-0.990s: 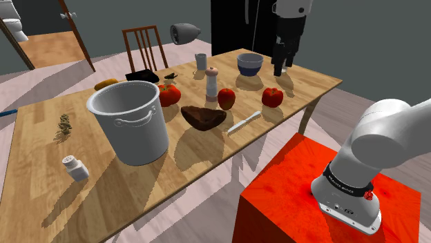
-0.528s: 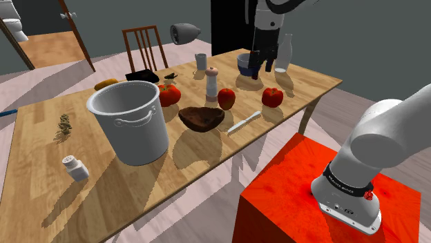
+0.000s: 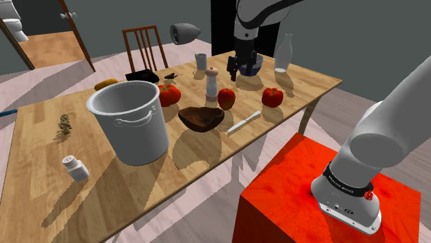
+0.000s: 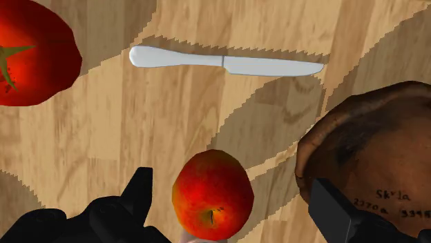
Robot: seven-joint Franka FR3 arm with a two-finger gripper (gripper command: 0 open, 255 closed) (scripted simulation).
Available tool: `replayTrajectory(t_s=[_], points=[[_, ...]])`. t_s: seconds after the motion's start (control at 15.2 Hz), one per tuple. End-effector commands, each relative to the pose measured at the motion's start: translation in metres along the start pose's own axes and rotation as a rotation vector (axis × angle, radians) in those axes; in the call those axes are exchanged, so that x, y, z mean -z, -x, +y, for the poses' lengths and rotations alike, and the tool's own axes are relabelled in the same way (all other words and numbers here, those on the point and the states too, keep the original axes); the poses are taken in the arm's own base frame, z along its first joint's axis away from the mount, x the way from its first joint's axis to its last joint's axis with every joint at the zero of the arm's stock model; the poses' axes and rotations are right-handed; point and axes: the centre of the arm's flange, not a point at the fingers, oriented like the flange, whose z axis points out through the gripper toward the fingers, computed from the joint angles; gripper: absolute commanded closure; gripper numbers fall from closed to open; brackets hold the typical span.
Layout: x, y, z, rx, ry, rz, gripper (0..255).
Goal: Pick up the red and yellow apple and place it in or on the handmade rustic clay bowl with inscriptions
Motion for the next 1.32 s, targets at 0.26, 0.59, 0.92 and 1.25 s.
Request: replayTrajectory(t_s=[0.26,0.59,0.92,1.25], points=[[-0.031,-0.067,0.007,-0.065,-0.022,0.033,0],[-0.054,-0.084,0.009,-0.081,-0.028,0.041,0],[-0.078,-0.085,0.008,-0.081,-0.028,0.041,0],[-0.078,-0.085,0.008,-0.081,-0.028,0.041,0]])
